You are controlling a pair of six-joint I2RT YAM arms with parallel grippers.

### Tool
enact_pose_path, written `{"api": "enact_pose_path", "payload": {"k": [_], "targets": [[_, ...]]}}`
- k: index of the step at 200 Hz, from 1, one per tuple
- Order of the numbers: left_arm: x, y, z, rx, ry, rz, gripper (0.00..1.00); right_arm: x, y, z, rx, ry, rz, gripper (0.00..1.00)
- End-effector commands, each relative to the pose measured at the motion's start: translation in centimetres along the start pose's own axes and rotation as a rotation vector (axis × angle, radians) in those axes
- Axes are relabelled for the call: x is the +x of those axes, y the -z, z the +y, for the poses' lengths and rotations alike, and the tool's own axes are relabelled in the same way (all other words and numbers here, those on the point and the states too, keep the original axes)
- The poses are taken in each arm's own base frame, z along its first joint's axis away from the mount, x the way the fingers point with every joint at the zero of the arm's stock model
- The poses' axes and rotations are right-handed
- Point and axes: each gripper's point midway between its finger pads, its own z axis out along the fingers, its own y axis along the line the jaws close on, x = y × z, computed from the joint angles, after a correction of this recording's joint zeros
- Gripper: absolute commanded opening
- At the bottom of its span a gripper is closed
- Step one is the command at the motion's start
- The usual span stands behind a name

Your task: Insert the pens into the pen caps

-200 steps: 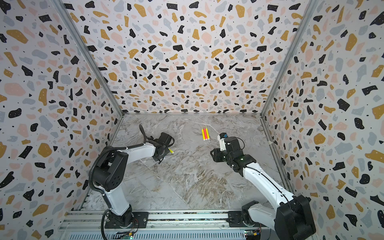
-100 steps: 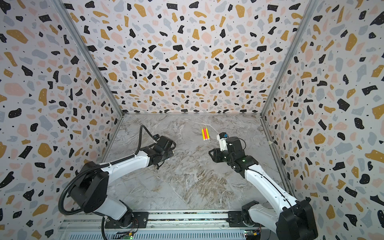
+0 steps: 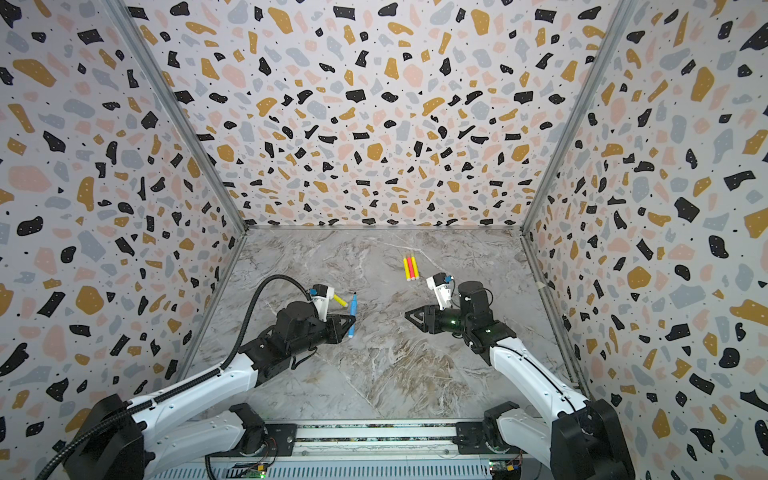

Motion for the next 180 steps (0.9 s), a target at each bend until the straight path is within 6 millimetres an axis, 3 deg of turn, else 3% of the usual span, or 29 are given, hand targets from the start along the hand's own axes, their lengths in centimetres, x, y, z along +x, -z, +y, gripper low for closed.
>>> {"api": "enact_pose_path", "payload": {"k": [1, 72, 180], "targets": [[-0.6, 0.9, -4.8, 0.217, -0.086, -0.04, 0.0, -0.9, 0.1, 3.5, -0.183, 0.023, -0.009, 0.48], [1.2, 1.7, -8.1, 0.346, -0.124, -0.028, 0.0, -0.5, -2.1, 6.7, -0.262, 0.062, 0.028, 0.51], [2.0, 1.8, -9.4, 0.388, -0.134, -0.027, 0.0, -0.1, -3.8, 8.9, -0.303, 0.079, 0.042, 0.5]]}}
